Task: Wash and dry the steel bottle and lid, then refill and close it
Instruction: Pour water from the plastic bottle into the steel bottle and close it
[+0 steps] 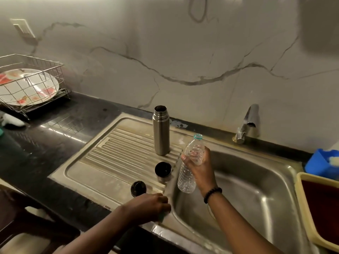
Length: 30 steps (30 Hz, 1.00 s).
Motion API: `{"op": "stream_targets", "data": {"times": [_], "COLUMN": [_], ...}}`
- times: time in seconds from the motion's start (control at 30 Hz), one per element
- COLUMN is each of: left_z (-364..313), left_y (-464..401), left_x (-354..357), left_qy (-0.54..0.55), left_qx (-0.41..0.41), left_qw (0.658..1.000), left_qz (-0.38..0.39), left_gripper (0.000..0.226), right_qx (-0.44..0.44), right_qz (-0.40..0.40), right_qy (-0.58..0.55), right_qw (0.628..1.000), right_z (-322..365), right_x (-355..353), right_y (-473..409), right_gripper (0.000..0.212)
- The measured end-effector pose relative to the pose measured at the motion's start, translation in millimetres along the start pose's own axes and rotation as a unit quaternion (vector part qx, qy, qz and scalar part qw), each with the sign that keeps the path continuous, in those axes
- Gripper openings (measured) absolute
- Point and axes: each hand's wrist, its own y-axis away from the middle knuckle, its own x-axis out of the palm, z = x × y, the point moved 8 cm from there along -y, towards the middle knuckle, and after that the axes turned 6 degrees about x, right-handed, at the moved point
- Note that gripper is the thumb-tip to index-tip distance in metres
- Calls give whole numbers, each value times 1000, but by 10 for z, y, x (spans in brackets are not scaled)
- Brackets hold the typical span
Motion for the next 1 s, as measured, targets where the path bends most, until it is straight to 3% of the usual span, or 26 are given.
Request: {"op": "stream_targets", "data": {"times": [0.2,0.4,0.5,0.57,0.67,0.73,0.8,1.0], "left_z": [77,60,93,226,442,494,500,467], "left_y": [-38,-86,-116,-112,-64,-76,-141,-379], "left_x": [182,209,22,-277,-754,-968,-1124,-1258], "left_qy": [7,4,63,173,319,421,470,421], "left_qx": [-32,-57,-63,-106,-170,-188,-177,-140], "left_qw": [999,998,994,963,857,777,742,800], "left_qz": [-2,10,-65,-178,-366,-428,-444,-404], "left_gripper": [11,19,27,30,12,9,12,11], "right_qx": [0,-4,-12,-17,-12,-15,-25,-68], "right_qz": [-7,-11,-21,-18,-2,2,0,-7], "right_qy": [-3,29,65,77,82,103,132,242], "right_qw": [1000,1000,998,997,997,995,991,968], "right_z": [1,-8,-55,-98,-202,-233,-230,-113], "right_x": [-112,-231,-288,-314,-326,-331,-332,-296], "right_y": [61,134,161,182,249,316,353,381], "right_gripper": [74,56,58,59,63,67,68,75]}}
